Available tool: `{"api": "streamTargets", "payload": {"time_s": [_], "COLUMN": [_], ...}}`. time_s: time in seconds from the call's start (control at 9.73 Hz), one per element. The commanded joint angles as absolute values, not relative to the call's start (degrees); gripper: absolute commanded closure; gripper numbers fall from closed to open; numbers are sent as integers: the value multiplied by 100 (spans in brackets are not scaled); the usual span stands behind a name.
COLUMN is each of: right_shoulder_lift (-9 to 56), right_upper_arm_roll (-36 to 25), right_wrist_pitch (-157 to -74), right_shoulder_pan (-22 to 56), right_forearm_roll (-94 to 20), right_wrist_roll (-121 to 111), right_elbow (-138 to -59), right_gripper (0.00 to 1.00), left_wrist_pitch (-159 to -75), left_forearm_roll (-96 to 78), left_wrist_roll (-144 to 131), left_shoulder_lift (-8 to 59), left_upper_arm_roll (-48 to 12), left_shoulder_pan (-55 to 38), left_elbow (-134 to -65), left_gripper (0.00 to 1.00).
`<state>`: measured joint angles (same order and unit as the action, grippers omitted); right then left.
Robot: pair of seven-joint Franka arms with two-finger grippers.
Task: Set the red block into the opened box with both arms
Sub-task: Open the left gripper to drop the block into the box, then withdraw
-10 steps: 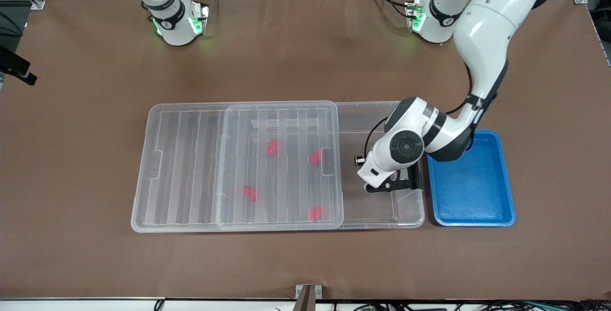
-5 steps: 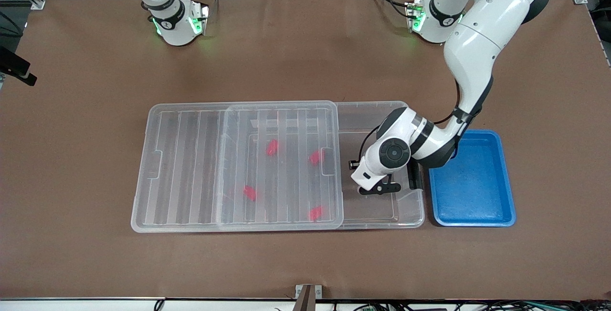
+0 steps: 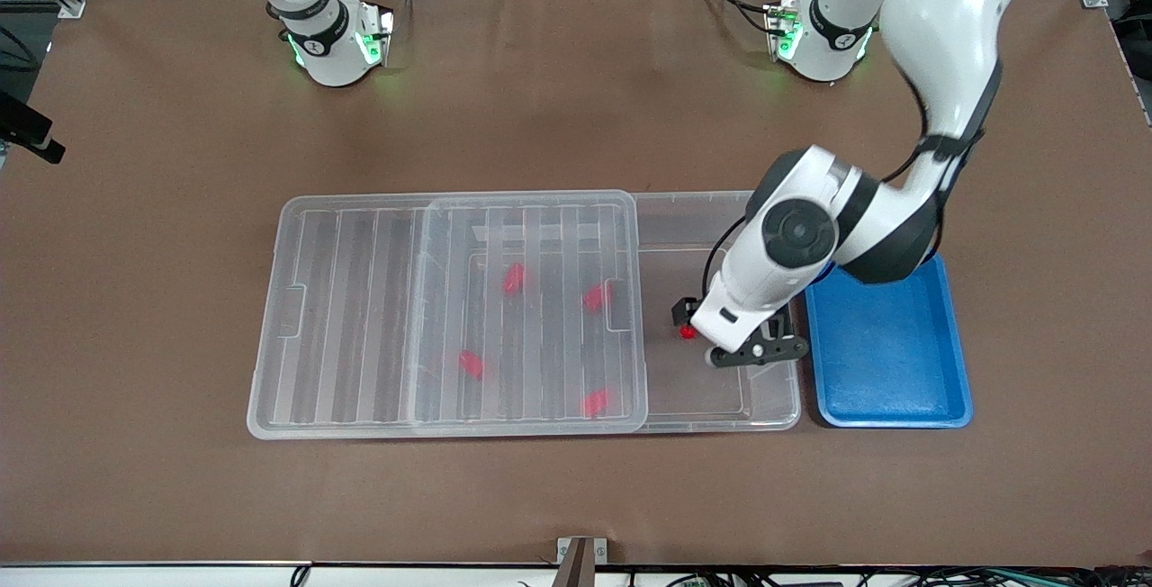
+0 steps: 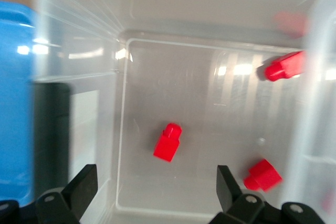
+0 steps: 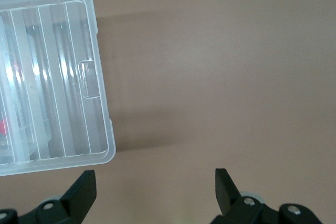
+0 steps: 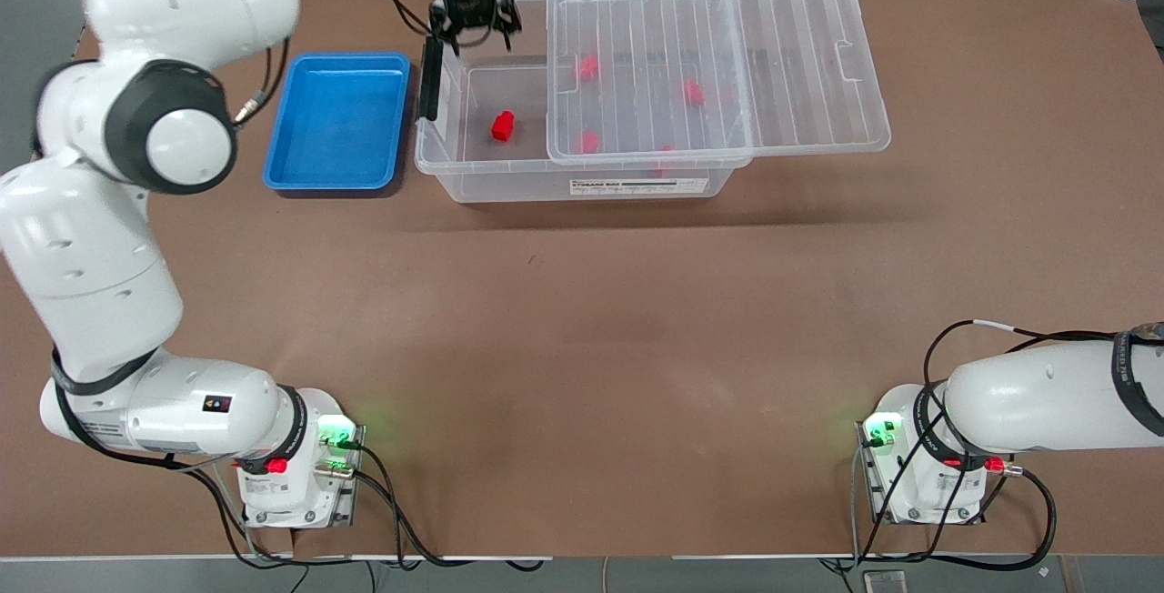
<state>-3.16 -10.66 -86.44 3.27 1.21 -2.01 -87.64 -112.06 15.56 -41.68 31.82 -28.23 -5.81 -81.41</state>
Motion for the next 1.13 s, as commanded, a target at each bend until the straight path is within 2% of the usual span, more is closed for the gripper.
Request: {"api": "streamTargets", "payload": {"time_s": [0.0, 0.31, 0.41, 0.51, 0.62, 0.72, 0.93, 1.03], "right_shoulder_lift": [-343, -334, -256, -150, 173, 593, 1551, 1834], "right_upper_arm_roll": [-1020, -1020, -1011, -1019, -1002, -993, -984, -984], "right_wrist_pitch": [-8701, -8701, -8710, -8701, -8736, -9067, -9673, -10068], "right_shoulder_pan": [255, 237, 220, 237, 298, 377, 492, 483], "right_forearm_roll": [44, 44, -17, -183, -202, -202, -211, -211], "right_wrist_roll": [-211, -220, -289, -612, -1303, -1544, -2185, -2519], "right_elbow": [-8815, -8815, -8807, -8807, -8850, -8868, -8903, -9008], "right_gripper": [0, 0, 4, 48, 87, 98, 100, 100], "left_wrist_pitch": [-10769, -10170, -9951, -9714, -9494, -9336, -8958, -8886], "left_forearm_roll": [1424, 1415, 1406, 1406, 1319, 1014, 809, 704], "left_wrist_roll": [-4018, -3289, -3035, -2771, -2403, -2051, -1444, -1250], "left_shoulder_lift": [2455, 1681, 1444, 1206, 978, 749, 502, 231], "left_upper_arm_roll": [-2795, -2821, -2804, -2804, -2804, -2786, -2778, -2682], "left_shoulder_pan": [-266, 358, 491, 631, 824, 1026, 1230, 1213], "left_elbow": [-8289, -7998, -7998, -7998, -7998, -7998, -8007, -8076], "left_gripper": [0, 0, 0, 0, 0, 0, 0, 0]}}
